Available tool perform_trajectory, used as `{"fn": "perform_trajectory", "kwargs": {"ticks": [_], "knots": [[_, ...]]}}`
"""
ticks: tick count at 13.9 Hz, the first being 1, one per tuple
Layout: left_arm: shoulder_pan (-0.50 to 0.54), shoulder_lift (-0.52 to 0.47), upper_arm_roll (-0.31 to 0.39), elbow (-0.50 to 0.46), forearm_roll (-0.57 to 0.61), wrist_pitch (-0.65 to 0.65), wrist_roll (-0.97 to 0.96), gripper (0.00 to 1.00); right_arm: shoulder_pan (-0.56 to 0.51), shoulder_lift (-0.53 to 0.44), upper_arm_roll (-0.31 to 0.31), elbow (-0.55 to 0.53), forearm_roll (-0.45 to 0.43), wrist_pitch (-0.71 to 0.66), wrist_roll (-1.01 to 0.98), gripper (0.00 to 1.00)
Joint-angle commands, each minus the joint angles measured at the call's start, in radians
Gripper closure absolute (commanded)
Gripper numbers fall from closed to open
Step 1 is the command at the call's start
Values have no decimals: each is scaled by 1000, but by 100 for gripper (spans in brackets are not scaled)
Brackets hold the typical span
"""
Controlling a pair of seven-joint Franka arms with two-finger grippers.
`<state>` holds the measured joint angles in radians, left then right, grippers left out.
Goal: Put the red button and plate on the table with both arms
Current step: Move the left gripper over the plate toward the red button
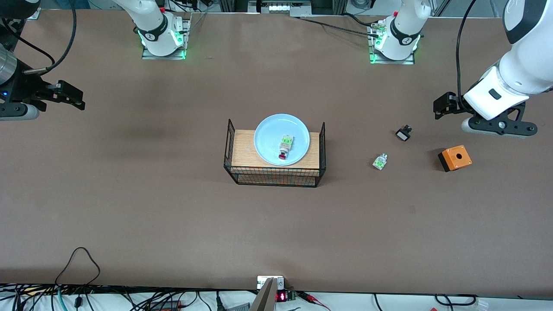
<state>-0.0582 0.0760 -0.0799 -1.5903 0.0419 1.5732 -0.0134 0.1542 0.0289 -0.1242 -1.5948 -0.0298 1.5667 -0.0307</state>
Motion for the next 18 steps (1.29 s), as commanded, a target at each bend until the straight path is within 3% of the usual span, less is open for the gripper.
{"fn": "perform_trajectory", "kwargs": {"ticks": [1, 10, 14, 18], "knots": [[0, 19, 3, 53, -7, -30, 20, 0, -8, 3, -2, 16, 14, -2, 3, 0], [-6, 27, -4, 58, -19, -33, -14, 0, -8, 3, -5, 16, 14, -2, 3, 0], [-48, 42, -124, 82, -22, -42, -196, 0, -8, 3, -5, 16, 16, -1, 3, 0], [-72, 86, -168, 73, -166, -26, -270, 0, -10, 3, -5, 16, 14, -1, 3, 0]]}}
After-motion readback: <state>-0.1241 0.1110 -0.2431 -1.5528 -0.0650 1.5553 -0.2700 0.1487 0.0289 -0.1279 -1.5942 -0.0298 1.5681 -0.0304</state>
